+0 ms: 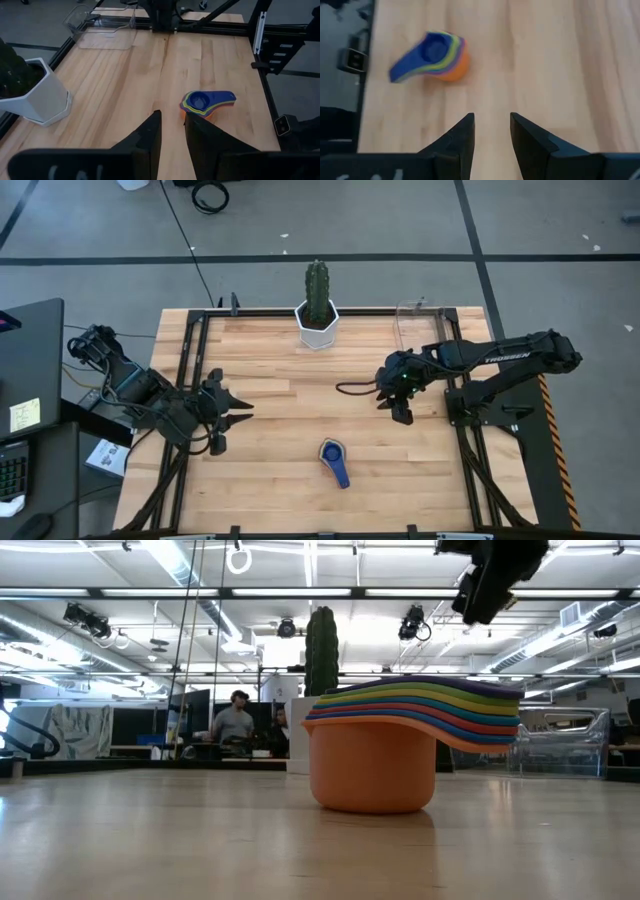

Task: Nest measuring cups in basket
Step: Put the stacked measuring cups into the transparent bin

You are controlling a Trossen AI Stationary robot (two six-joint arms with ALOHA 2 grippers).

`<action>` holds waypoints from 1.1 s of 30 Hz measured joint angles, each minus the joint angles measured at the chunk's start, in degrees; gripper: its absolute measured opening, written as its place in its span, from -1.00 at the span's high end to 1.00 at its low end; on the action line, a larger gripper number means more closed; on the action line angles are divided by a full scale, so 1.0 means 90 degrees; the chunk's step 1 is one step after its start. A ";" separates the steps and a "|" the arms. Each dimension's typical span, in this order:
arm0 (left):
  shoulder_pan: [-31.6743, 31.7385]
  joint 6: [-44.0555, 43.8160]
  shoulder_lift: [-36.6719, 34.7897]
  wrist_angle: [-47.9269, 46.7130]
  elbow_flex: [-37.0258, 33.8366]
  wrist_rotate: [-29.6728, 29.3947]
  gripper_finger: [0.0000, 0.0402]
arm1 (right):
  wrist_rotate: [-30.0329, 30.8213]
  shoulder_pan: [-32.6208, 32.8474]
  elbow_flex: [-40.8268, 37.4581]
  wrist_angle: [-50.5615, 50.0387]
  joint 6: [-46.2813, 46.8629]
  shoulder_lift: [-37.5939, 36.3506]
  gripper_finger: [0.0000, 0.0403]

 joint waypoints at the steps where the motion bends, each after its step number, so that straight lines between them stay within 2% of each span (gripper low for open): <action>1: 0.0000 0.0002 0.0000 -0.0002 0.0000 0.0000 0.54 | -0.0012 0.0079 0.0000 0.0116 0.0000 0.0000 0.36; 4: 0.0000 0.0000 0.0000 -0.0001 0.0000 -0.0001 0.54 | 0.0025 0.0304 -0.0115 0.0775 0.0364 -0.0002 0.36; 6: 0.0002 0.0002 0.0000 -0.0002 0.0000 0.0000 0.54 | 0.0078 0.0401 -0.0348 0.1362 0.1048 -0.0002 0.36; 10: 0.0000 0.0002 0.0000 -0.0003 0.0000 0.0000 0.54 | 0.0096 0.0567 -0.0992 0.2749 0.2545 0.0000 0.36; 14: 0.0000 0.0002 0.0000 0.0000 0.0000 0.0000 0.54 | 0.0237 0.0832 -0.1685 0.3699 0.3280 0.0000 0.36; 20: 0.0000 0.0000 0.0000 -0.0001 0.0000 0.0000 0.54 | 0.0325 0.1229 -0.2698 0.5682 0.4628 0.0000 0.36; 27: 0.0002 0.0000 0.0000 -0.0002 0.0000 0.0000 0.54 | 0.1373 0.1737 -0.3109 0.6016 0.5469 0.0000 0.36; 33: 0.0000 0.0003 0.0000 -0.0002 0.0000 -0.0001 0.54 | 0.2338 0.2255 -0.3111 0.6250 0.5596 0.0001 0.36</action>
